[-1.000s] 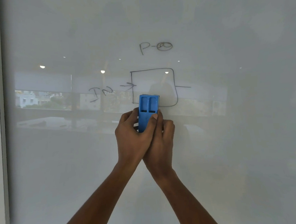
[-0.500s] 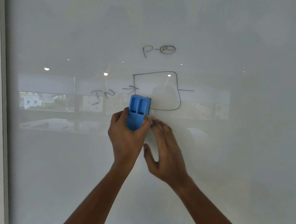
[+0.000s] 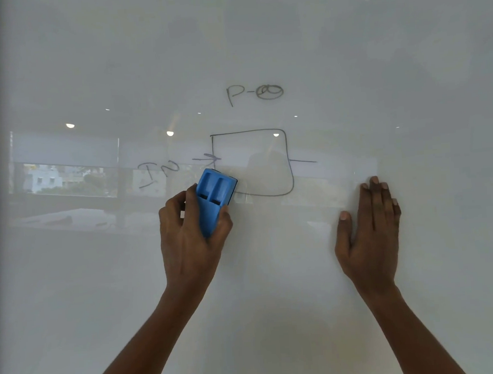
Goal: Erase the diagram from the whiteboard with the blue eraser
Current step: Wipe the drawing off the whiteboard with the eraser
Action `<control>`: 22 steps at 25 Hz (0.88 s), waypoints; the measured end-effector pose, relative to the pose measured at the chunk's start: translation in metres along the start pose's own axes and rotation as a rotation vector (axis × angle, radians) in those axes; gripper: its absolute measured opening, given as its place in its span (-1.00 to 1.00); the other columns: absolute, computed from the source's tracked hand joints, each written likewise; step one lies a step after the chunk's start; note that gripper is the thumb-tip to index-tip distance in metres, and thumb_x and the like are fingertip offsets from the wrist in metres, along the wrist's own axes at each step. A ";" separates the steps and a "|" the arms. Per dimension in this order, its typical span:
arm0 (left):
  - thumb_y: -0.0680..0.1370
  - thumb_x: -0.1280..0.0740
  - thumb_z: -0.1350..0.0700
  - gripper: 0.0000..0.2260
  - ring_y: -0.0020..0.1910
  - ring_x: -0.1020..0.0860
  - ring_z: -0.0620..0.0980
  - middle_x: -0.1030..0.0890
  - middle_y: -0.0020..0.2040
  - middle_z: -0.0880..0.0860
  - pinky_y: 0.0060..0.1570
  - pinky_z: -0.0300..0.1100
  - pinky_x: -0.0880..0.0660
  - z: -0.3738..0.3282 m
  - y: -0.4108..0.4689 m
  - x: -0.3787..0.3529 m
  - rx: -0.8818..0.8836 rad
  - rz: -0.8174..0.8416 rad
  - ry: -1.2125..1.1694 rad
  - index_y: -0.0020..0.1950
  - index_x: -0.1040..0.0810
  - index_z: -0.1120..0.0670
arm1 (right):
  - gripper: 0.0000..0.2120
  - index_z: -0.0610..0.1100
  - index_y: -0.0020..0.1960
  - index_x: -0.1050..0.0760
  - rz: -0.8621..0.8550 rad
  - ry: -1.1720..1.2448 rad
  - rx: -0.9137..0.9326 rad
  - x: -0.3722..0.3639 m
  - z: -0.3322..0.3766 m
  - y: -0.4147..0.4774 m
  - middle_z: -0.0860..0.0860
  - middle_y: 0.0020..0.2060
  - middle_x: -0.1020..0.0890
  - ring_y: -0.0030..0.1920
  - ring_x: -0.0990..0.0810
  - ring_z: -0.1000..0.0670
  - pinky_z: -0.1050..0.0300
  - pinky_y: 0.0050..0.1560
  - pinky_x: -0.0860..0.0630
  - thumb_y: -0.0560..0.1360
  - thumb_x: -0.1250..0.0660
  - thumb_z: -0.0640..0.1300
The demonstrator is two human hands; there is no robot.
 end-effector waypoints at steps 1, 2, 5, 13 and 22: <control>0.59 -0.30 -0.25 -0.34 0.28 -0.39 0.00 -0.48 0.36 0.10 0.05 -0.05 -0.53 0.002 0.002 -0.001 -0.046 -0.018 0.036 0.55 -0.48 0.17 | -0.46 -0.33 0.57 -0.25 -0.004 0.002 0.006 -0.001 -0.002 0.000 -0.22 0.58 -0.31 0.62 -0.21 -0.19 -0.24 0.59 -0.21 0.66 -0.17 -0.09; 0.61 -0.30 -0.22 -0.35 0.27 -0.39 0.03 -0.49 0.35 0.15 0.03 -0.01 -0.55 0.007 0.006 0.000 -0.093 -0.039 0.080 0.54 -0.47 0.19 | -0.46 -0.33 0.57 -0.25 -0.007 0.003 0.013 -0.001 -0.004 0.000 -0.22 0.58 -0.31 0.62 -0.21 -0.18 -0.24 0.59 -0.21 0.66 -0.17 -0.09; 0.64 -0.30 -0.19 -0.36 0.21 -0.38 0.11 -0.55 0.31 0.30 -0.01 0.11 -0.59 0.029 0.026 0.007 -0.187 -0.097 0.198 0.53 -0.47 0.27 | -0.45 -0.32 0.58 -0.25 -0.014 -0.003 0.026 -0.004 -0.007 -0.001 -0.22 0.58 -0.30 0.63 -0.20 -0.18 -0.22 0.60 -0.19 0.67 -0.14 -0.06; 0.72 -0.23 -0.27 -0.34 0.23 -0.53 0.37 -0.55 0.31 0.31 -0.10 0.27 -0.62 0.054 0.119 0.034 0.010 -0.320 0.479 0.62 -0.47 0.21 | -0.45 -0.33 0.58 -0.23 -0.040 -0.016 0.045 -0.008 -0.006 -0.002 -0.24 0.57 -0.30 0.63 -0.20 -0.20 -0.22 0.61 -0.18 0.68 -0.11 -0.06; 0.74 -0.32 -0.17 -0.48 -0.18 -0.63 0.24 -0.68 0.02 0.25 -0.37 0.01 -0.58 0.034 0.058 0.005 -0.714 -0.204 0.506 0.41 -0.68 0.27 | -0.46 -0.34 0.57 -0.26 -0.057 -0.035 0.087 -0.008 -0.010 -0.004 -0.26 0.56 -0.32 0.61 -0.23 -0.22 -0.23 0.60 -0.20 0.66 -0.16 -0.09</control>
Point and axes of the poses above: each hand's wrist, its own y-axis towards the middle knuckle, its own x-axis out of the back of the hand, z = x × y, the point moved 1 cm from there along y, towards the middle knuckle
